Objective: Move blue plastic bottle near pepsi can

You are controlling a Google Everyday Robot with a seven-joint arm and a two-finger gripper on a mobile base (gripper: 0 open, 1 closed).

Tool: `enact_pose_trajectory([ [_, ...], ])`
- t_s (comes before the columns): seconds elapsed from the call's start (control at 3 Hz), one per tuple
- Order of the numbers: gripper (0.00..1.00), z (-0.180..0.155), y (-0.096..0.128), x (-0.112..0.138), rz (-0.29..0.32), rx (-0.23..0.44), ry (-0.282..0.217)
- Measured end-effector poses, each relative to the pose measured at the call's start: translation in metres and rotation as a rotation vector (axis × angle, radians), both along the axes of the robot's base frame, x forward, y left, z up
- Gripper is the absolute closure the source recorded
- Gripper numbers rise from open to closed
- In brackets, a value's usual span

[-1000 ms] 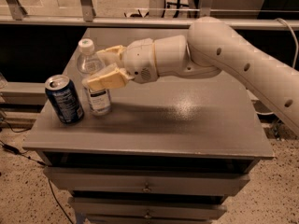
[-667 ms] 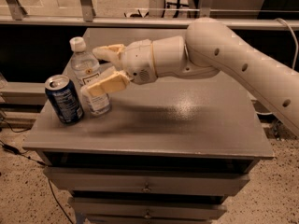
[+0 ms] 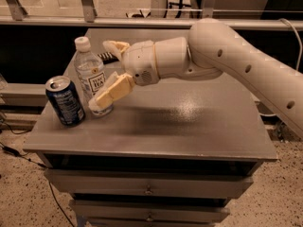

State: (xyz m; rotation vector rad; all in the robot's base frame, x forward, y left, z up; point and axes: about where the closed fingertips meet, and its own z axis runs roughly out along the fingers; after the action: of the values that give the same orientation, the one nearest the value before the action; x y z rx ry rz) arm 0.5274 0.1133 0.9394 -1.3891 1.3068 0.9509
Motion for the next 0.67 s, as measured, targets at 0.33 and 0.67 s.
enact_pose_trajectory([
  [0.33,0.00,-0.001,-0.039,0.028,-0.055,0.019,0.023],
  [0.67,0.00,0.004,-0.102,0.069,-0.151,0.041,0.036],
])
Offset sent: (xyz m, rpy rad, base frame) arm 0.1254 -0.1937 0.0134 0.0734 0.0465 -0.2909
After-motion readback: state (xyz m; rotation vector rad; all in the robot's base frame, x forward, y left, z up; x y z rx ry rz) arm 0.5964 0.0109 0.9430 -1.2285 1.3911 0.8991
